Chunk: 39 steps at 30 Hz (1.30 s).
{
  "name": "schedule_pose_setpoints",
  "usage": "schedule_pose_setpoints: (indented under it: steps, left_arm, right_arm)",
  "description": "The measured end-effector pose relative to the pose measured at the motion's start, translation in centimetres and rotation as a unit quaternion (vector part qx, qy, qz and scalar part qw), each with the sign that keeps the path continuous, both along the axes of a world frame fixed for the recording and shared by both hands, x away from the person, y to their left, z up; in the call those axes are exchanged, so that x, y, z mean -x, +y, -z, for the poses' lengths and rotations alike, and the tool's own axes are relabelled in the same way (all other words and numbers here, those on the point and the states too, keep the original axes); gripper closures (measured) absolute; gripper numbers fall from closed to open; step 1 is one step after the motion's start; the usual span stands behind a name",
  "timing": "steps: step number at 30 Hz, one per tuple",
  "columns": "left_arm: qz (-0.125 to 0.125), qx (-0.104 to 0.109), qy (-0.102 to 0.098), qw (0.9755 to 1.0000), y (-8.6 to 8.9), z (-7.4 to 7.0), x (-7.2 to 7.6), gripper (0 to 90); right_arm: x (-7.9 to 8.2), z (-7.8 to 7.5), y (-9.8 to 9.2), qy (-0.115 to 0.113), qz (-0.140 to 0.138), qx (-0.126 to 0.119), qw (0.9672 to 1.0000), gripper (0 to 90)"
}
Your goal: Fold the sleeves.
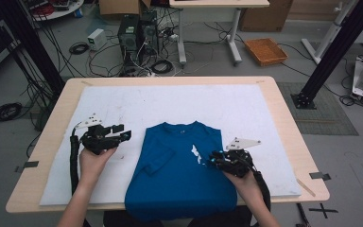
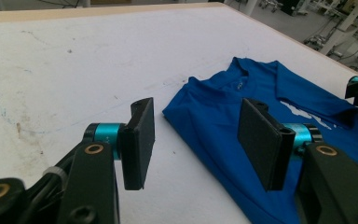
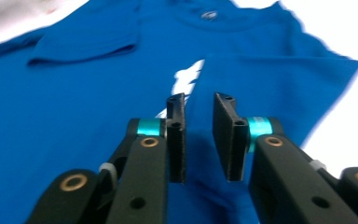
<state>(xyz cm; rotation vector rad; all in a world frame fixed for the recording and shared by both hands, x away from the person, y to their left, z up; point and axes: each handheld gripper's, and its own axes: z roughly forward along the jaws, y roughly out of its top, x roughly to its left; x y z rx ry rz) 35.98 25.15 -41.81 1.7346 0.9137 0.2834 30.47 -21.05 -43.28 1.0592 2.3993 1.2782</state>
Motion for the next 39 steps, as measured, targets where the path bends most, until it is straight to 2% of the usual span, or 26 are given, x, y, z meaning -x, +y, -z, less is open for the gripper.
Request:
schedule_pose_setpoints:
  steps: [1,4,5,6,8,10,13,14,15,16,17,18,19,20,21,22,23,24,27,28,29,30,31,34,35,39]
  left_arm:
    - [0.0,-0.001,0.0,1.0,0.0,0.0,0.0,46.2]
    - [0.001,-0.001,-0.001,1.0,-0.1,0.1,-0.1,46.2]
    - [0.002,-0.002,0.001,1.0,-0.1,0.1,-0.1,46.2]
    - [0.002,-0.003,0.001,1.0,-0.1,0.1,-0.1,46.2]
    - [0.003,-0.005,0.002,1.0,-0.2,0.1,-0.1,46.2]
    - [0.003,-0.004,0.001,1.0,-0.3,0.1,-0.1,46.2]
    - [0.004,-0.005,0.003,1.0,-0.4,0.2,-0.1,46.2]
    - [0.004,-0.004,0.004,1.0,-0.4,0.2,0.0,46.2]
    - [0.004,-0.005,0.002,1.0,-0.4,0.1,0.0,46.2]
    - [0.003,-0.004,0.001,1.0,-0.4,0.1,0.0,46.1]
    - [0.003,-0.002,0.001,1.0,-0.4,0.1,0.0,46.1]
    - [0.002,-0.001,0.001,1.0,-0.4,0.1,0.0,45.9]
    - [0.002,-0.001,-0.001,1.0,-0.4,0.0,0.0,45.5]
    - [0.001,-0.001,-0.003,1.0,-0.4,0.0,0.0,45.1]
    - [-0.002,-0.002,-0.003,1.0,-0.4,-0.1,0.0,45.1]
    - [-0.005,-0.004,-0.006,1.0,-0.4,-0.1,0.0,44.3]
    - [-0.009,-0.009,-0.01,0.9999,-0.5,-0.2,0.0,41.7]
    - [-0.012,-0.018,-0.015,0.9997,-0.5,-0.3,0.0,41.7]
    - [-0.018,-0.034,-0.025,0.9989,-0.6,-0.4,0.1,41.0]
    - [-0.023,-0.034,-0.028,0.9988,-0.7,-0.5,0.2,39.8]
    - [-0.024,-0.033,-0.029,0.9987,-0.6,-0.5,0.2,39.5]
    - [-0.025,-0.032,-0.032,0.9987,-0.6,-0.6,0.2,39.5]
    - [-0.026,-0.032,-0.033,0.9986,-0.6,-0.6,0.2,37.4]
    - [-0.032,-0.041,-0.045,0.9976,-0.7,-0.7,0.4,36.5]
    - [-0.032,-0.042,-0.048,0.9974,-0.8,-0.7,0.5,36.5]
    - [-0.035,-0.044,-0.059,0.9967,-0.7,-0.8,0.6,36.4]
  right_arm:
    - [0.2,0.2,0.4,0.0,-0.007,0.012,0.9999,72.2]
    - [0.3,0.4,0.5,0.001,-0.01,0.02,0.9997,72.8]
    - [0.4,0.6,0.7,0.004,-0.009,0.032,0.9994,83.1]
    - [0.5,0.7,0.7,0.005,-0.012,0.035,0.9993,87.6]
    - [0.5,0.7,0.8,0.005,-0.019,0.036,0.9992,88.9]
    - [0.7,0.6,1.1,0.003,-0.038,0.039,0.9985,89.2]
    - [0.8,0.6,1.2,0.004,-0.049,0.038,0.9981,89.1]
    - [0.8,0.6,1.2,0.0,-0.055,0.04,0.9977,87.2]
    - [0.7,0.4,1.1,-0.004,-0.055,0.036,0.9978,78.3]
    - [0.7,0.2,0.8,-0.008,-0.047,0.032,0.9984,72.5]
    - [0.6,-0.1,0.5,-0.007,-0.043,0.023,0.9988,70.9]
    - [0.4,-0.4,0.1,-0.018,-0.04,0.015,0.9989,67.7]
    - [-0.1,-1.2,-1.0,-0.03,-0.016,-0.004,0.9994,59.5]
    - [-0.5,-1.6,-1.6,-0.035,-0.006,-0.014,0.9993,56.6]
    - [-0.5,-1.6,-1.6,-0.035,-0.006,-0.014,0.9993,56.6]
    - [-0.9,-2.1,-2.2,-0.044,0.008,-0.023,0.9987,52.8]
    - [-2.0,-2.9,-3.4,-0.06,0.041,-0.043,0.9964,48.1]
    - [-2.0,-2.9,-3.4,-0.06,0.041,-0.043,0.9964,48.1]
    - [-3.6,-3.9,-5.1,-0.078,0.083,-0.07,0.991,43.7]
    - [-4.1,-4.1,-5.5,-0.078,0.096,-0.077,0.9893,41.1]
    - [-4.9,-4.4,-6.2,-0.077,0.119,-0.088,0.986,39.0]
    - [-4.9,-4.4,-6.2,-0.077,0.119,-0.088,0.986,39.0]
    - [-5.2,-4.4,-6.8,-0.084,0.126,-0.1,0.9834,38.2]
    - [-5.1,-4.3,-7.1,-0.089,0.132,-0.1,0.9822,37.5]
    - [-5.0,-4.0,-7.3,-0.087,0.134,-0.088,0.9833,37.1]
    - [-4.9,-3.8,-7.7,-0.091,0.139,-0.079,0.9828,36.7]
